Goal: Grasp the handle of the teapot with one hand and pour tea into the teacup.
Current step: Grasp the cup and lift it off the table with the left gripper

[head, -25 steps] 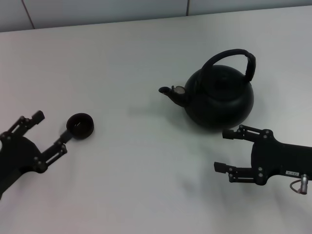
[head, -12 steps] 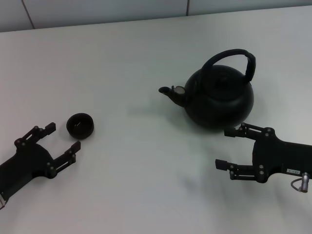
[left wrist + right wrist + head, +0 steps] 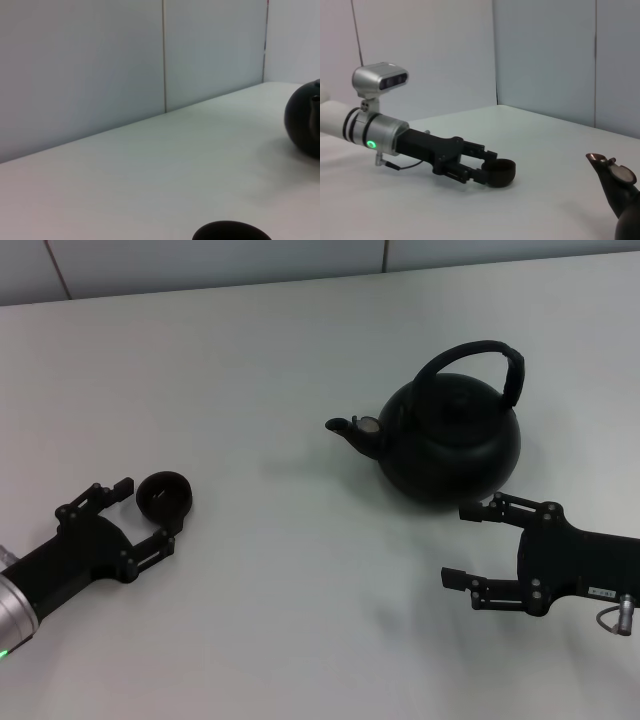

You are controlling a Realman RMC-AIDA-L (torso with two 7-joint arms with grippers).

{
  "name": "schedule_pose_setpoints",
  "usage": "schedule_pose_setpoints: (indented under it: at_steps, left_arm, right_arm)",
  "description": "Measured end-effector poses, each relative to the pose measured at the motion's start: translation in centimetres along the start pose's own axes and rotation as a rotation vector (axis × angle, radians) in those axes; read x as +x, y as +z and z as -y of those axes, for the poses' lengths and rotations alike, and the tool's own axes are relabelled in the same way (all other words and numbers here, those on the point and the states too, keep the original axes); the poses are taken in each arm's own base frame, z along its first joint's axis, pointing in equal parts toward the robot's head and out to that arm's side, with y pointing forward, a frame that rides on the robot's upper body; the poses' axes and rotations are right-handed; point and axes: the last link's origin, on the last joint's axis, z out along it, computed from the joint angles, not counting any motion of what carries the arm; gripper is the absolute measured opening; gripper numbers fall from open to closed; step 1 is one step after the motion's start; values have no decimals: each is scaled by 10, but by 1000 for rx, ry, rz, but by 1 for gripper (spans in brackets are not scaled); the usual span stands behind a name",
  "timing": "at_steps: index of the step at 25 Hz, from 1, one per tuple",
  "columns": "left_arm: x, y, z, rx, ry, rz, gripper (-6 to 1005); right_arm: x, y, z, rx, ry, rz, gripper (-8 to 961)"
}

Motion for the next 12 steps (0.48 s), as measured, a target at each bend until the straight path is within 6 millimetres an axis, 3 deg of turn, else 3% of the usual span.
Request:
schedule_pose_setpoints:
  at_steps: [12]
  left_arm:
    - [7, 15, 3, -5, 8, 15, 706]
  right_arm:
    - [-1, 0, 0, -3, -1, 2, 825]
